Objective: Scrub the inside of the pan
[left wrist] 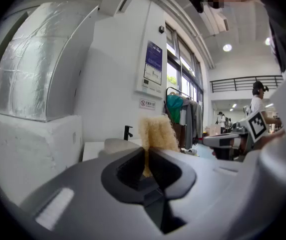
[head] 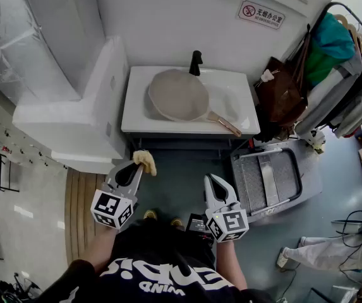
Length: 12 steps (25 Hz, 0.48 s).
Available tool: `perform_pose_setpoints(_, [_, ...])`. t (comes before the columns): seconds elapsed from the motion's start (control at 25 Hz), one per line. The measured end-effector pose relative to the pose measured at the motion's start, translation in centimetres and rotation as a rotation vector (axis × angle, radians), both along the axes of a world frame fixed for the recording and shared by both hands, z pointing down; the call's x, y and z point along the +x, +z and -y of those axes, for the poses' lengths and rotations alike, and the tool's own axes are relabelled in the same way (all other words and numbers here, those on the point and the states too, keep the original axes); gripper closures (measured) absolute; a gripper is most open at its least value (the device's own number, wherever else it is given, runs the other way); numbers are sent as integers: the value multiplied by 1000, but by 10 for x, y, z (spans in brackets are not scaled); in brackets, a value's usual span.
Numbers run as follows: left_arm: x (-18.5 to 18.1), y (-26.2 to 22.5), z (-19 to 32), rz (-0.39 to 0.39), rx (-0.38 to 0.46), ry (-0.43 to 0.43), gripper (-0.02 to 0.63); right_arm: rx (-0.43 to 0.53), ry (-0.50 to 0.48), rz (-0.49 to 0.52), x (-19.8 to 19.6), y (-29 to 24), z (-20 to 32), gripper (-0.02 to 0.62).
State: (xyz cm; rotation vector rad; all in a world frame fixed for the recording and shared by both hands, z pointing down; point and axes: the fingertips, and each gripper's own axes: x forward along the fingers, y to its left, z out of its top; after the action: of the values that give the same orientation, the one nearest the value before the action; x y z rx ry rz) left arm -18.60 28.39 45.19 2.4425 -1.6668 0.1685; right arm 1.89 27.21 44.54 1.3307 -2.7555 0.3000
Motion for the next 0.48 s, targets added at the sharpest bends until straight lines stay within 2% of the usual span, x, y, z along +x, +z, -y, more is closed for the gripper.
perform_pose_setpoints(0.48, [-14, 3, 5, -7, -12, 59, 581, 4, 42, 6, -16, -4, 0, 586])
